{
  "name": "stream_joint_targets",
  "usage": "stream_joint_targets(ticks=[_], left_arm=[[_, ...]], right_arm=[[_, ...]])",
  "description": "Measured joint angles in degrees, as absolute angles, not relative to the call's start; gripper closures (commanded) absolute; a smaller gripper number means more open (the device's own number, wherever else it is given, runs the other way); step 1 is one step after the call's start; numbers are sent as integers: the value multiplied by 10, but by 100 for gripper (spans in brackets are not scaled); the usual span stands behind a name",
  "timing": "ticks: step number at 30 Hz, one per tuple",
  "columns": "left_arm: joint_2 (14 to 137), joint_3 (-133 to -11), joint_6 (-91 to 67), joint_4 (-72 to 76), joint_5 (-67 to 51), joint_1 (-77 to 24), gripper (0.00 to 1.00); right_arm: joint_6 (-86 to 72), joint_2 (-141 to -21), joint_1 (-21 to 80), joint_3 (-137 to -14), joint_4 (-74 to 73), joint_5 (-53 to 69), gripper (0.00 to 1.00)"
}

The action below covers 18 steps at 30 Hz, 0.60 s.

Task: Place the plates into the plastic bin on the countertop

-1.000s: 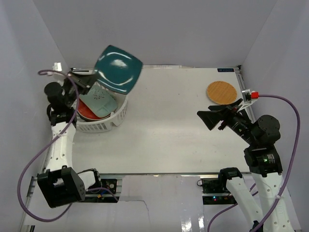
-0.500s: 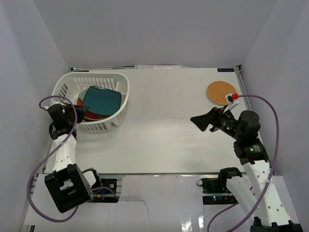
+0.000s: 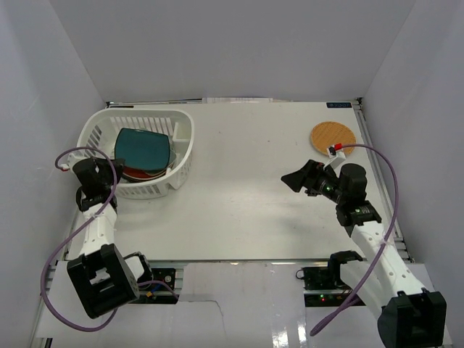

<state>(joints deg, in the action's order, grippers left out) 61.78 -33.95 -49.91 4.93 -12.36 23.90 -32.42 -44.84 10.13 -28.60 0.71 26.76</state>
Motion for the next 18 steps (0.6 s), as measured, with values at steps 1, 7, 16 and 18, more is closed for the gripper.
stream_joint_targets(ticks=[1,7,16,18], left_arm=[[621,-338,-501,53,-120,240,100],[628,-333,-504,79,-98,238,52],[602,-340,-498,81,-92,234,2],[593,-347,-491,71,-93,234,2]], right_arm=[[-325,-460,101,-286,19,260,11],[-319,-551,101,-286,74,208,8],[-324,-682,31,-295,132,92,22],[-335,-707,-1,-302,147,78,27]])
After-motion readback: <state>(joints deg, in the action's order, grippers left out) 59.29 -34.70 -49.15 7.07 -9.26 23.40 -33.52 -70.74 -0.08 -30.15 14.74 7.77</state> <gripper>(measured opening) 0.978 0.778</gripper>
